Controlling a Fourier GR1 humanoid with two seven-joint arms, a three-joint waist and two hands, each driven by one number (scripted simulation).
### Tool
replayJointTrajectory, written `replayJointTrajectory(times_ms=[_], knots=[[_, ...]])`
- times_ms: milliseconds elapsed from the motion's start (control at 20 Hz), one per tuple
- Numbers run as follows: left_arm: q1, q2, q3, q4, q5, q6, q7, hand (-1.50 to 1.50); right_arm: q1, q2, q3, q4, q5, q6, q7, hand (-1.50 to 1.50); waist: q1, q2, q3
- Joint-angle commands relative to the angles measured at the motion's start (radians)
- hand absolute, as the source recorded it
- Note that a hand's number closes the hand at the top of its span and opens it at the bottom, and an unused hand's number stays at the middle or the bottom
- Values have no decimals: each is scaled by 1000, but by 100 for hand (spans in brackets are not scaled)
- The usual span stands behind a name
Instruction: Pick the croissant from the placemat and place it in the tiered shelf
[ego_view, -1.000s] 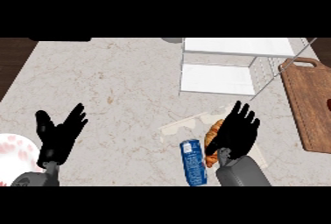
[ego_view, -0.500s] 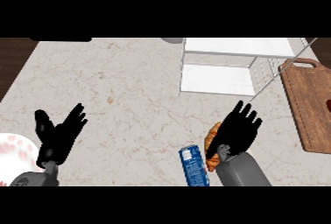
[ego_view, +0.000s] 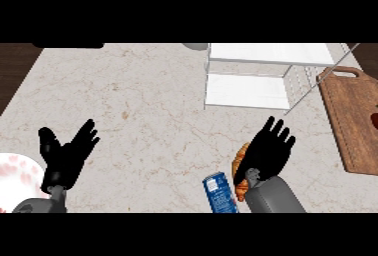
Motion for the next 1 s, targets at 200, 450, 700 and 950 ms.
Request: replayJointTrajectory(times_ms=[200,450,700,950], knots=[[15,-13,-11,-22,-8,-4,15,0,-13,4,-2,167,-126,192,74,150,21,18,5],[-25,-6,24,16,-20,-9,16,0,-123,4,34,245,-182,-19,84,150,10,17,5],[-26,-50,-2,-9,-49,28,35,0,-104,4,166,168,-338,-68,-115,150,9,16,6],[2,-37,4,14,-38,-9,4,0,-101,4,244,16,-582,-1,-477,150,30,19,7]])
